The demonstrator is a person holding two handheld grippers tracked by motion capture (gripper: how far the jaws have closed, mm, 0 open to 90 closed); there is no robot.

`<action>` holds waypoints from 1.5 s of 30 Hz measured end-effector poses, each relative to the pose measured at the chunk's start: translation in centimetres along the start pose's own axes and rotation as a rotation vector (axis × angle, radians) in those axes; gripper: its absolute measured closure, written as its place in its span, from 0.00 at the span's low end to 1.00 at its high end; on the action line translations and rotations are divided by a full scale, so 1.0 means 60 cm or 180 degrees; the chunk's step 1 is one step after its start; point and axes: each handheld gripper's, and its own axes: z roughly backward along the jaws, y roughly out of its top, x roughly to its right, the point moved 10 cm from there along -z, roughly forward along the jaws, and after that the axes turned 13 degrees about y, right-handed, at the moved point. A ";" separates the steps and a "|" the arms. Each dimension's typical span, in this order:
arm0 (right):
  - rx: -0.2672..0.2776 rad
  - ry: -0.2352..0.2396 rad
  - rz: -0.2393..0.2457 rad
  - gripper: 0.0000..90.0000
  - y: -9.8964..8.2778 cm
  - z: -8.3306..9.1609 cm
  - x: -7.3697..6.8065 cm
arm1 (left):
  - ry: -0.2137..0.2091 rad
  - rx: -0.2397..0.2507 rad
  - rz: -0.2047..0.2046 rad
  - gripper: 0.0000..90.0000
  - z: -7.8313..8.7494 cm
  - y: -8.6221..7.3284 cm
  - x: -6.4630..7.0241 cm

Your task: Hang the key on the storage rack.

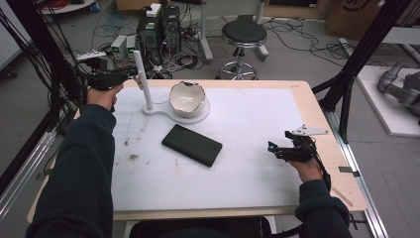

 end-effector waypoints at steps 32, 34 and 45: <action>-0.0011 0.0020 -0.0035 0.18 0.002 -0.005 -0.002 | 0.0272 0.0318 -0.0309 0.20 0.087 -0.072 0.009; -0.0027 0.0017 -0.0039 0.18 0.002 -0.008 -0.001 | 0.0226 0.0320 -0.0333 0.20 0.092 -0.087 0.015; -0.0024 0.0080 0.0024 0.18 0.008 -0.010 -0.015 | 0.0118 0.0199 -0.0393 0.20 0.100 -0.172 0.044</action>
